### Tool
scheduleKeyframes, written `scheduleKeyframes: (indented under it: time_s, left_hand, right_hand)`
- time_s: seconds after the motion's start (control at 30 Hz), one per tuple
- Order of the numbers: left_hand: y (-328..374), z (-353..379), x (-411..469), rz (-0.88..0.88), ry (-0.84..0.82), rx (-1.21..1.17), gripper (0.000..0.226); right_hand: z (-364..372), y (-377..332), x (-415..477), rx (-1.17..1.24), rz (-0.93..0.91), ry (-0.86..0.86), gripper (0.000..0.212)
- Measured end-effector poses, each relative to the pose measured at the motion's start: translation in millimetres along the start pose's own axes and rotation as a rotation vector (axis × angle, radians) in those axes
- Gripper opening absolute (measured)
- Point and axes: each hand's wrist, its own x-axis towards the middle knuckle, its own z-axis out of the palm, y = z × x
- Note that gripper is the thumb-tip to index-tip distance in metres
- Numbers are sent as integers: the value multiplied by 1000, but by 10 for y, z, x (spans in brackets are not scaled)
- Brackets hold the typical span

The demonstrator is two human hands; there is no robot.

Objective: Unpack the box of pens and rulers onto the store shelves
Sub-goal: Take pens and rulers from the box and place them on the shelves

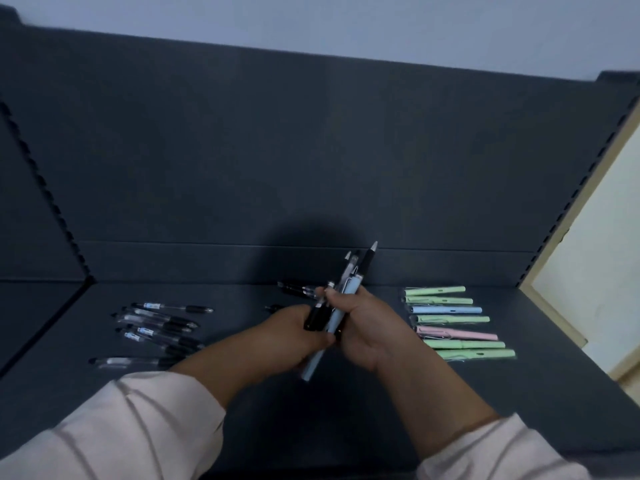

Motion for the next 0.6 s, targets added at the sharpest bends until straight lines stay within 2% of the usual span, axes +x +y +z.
scheduleKeyframes:
  time_s: [0.1, 0.27, 0.37, 0.6]
  left_hand:
    - [18, -40, -51, 20, 12, -12, 16]
    - [54, -58, -114, -28, 21, -188, 7]
    - [90, -72, -112, -49, 32, -291, 12]
    - [153, -40, -77, -46, 77, -265, 11]
  right_hand:
    - [46, -14, -23, -3, 6, -35, 11]
    - [74, -66, -79, -8, 38, -104, 13]
    - [69, -66, -91, -1, 57, -151, 14]
    - [31, -78, -142, -38, 78, -275, 45]
